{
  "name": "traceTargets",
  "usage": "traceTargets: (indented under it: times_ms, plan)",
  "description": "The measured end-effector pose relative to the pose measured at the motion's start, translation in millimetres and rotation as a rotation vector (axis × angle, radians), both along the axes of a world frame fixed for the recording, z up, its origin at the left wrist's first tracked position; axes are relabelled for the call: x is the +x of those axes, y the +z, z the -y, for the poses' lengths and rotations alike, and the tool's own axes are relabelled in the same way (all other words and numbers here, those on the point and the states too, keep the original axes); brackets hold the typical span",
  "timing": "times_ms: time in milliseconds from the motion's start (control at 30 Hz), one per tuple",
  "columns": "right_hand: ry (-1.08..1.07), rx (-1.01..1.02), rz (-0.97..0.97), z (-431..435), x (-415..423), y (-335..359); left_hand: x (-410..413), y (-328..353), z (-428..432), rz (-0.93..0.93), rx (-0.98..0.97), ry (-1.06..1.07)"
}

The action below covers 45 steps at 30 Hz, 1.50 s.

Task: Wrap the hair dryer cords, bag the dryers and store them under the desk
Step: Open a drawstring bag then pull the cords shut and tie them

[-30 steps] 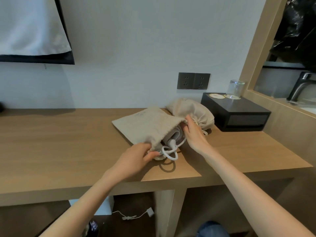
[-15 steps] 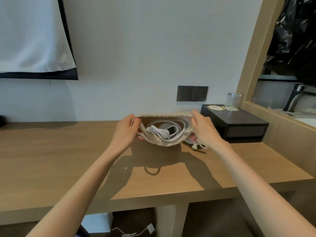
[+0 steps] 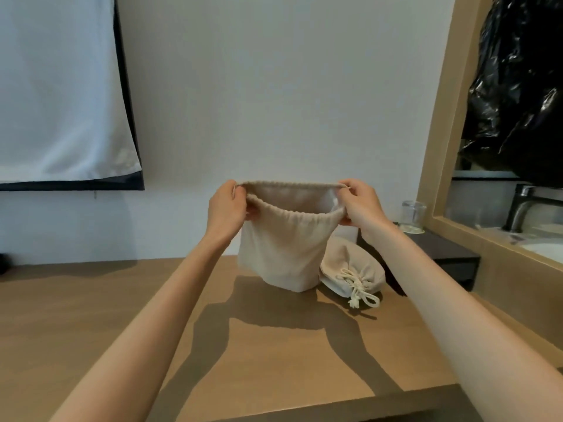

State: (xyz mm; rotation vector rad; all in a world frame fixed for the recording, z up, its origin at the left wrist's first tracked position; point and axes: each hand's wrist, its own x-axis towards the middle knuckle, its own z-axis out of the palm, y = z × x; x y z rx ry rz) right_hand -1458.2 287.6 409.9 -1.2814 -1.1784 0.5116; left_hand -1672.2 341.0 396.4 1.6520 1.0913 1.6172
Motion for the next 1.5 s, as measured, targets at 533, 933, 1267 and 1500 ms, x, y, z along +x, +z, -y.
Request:
traceTargets:
  times_ms: [533, 933, 1267, 1500]
  plan:
    - [0.180, 0.045, -0.346, -48, -34, -1, 3, 7, -52, 0.361, -0.175, -0.102]
    - [0.195, 0.075, -0.429, -71, -47, -12, -17, -35, -38, 0.399, -0.147, -0.188]
    - [0.057, 0.027, 0.024, -34, -43, -41, -33, -91, -5, 0.235, -0.088, 0.027]
    - [-0.028, -0.185, 0.101, -9, -48, -96, -32, -129, 34, 0.156, -0.175, -0.010]
